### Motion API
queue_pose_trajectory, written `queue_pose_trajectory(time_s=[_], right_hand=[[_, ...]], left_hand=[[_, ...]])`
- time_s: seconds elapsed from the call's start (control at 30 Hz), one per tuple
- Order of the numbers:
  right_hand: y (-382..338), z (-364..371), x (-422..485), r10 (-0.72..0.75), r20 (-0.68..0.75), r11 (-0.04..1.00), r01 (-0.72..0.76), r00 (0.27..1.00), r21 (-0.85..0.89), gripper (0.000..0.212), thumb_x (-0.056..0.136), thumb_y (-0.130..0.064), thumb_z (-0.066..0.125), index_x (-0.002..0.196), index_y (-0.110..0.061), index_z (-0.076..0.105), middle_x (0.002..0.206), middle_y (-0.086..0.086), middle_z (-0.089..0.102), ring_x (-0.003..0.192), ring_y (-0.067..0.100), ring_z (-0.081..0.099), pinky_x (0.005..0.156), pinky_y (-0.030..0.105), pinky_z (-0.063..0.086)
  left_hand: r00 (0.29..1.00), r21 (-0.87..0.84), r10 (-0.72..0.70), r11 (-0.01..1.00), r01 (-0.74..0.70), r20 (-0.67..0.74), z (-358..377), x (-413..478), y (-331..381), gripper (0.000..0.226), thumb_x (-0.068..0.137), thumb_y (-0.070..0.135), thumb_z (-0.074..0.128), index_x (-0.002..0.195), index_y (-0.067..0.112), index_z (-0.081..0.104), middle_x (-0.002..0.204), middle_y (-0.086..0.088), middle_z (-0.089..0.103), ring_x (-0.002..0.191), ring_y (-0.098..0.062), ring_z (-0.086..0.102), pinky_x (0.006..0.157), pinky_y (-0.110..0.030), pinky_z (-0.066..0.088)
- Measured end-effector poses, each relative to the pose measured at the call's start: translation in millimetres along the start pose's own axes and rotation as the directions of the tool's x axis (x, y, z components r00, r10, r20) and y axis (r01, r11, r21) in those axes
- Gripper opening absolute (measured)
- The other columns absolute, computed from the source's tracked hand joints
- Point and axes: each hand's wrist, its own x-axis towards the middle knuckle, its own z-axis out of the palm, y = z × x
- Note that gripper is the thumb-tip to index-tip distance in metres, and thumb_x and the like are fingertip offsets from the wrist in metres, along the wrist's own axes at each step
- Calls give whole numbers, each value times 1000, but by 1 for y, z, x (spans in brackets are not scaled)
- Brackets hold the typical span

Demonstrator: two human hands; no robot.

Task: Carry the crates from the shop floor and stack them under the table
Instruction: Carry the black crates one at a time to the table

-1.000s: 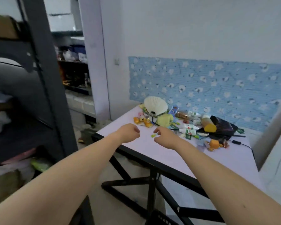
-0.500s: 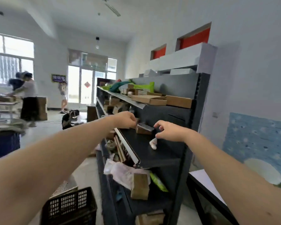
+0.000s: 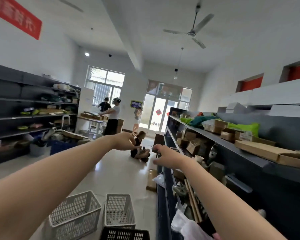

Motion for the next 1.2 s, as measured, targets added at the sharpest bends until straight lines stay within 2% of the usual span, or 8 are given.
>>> queue_pose_trajectory(time_s=[0.13,0.33,0.5,0.73,0.83,1.0,1.1,1.2], right_hand=[[5,17,87,-51,26,999,51,998,-6,57,87,-27,58,141,-24,39,136,8,48,114,25,53,98,36,44],[11,26,214,-110,108,993,105,988,53,54,83,-27,59,135,-26,44,134,5,50,114,25,55,100,43,46],[-17,62,309,-205,112,978,199,972,65,50,87,-25,59,134,-25,46,137,7,50,112,20,51,91,30,40],[-61,143,407,-270,201,960,279,942,-18,53,90,-25,58,141,-21,41,138,10,46,123,27,48,95,32,39],[-61,158,450,-219,229,969,238,948,-60,53,91,-24,57,141,-24,40,139,9,43,122,27,48,97,33,39],[-42,170,519,-82,207,995,93,975,-40,53,91,-26,57,141,-25,39,141,10,42,124,27,48,103,38,41],[-13,189,550,6,191,1000,-3,981,-20,53,90,-27,58,141,-26,41,141,8,45,124,25,48,104,38,39],[33,213,561,116,233,993,-113,966,-23,54,90,-25,59,141,-24,41,142,7,46,122,24,50,94,31,42]], left_hand=[[994,46,-111,993,112,-4,-4,39,-62,40,90,22,57,129,15,60,136,-5,56,123,-21,52,106,-33,41],[981,70,-189,979,192,-49,-34,95,-134,34,89,26,59,122,18,62,123,-2,62,106,-16,56,95,-28,42],[954,52,-293,954,296,-61,-54,129,-200,34,88,25,58,121,24,63,121,2,62,112,-16,57,99,-31,44],[936,37,-351,935,352,-11,-54,191,-313,35,90,24,57,125,21,62,125,1,62,109,-13,55,95,-25,41],[943,10,-331,944,331,28,-53,234,-358,35,91,24,57,126,20,61,129,-1,61,119,-18,55,105,-31,40],[963,-38,-237,969,244,131,-39,320,-406,35,93,24,56,127,20,60,130,0,59,111,-12,52,97,-25,37],[961,-10,-196,979,202,193,-14,381,-421,33,93,25,56,125,21,62,130,-2,59,116,-17,54,105,-31,40],[942,-14,-165,984,177,293,33,431,-424,35,93,24,55,127,19,61,131,-4,59,120,-21,54,105,-31,40]])
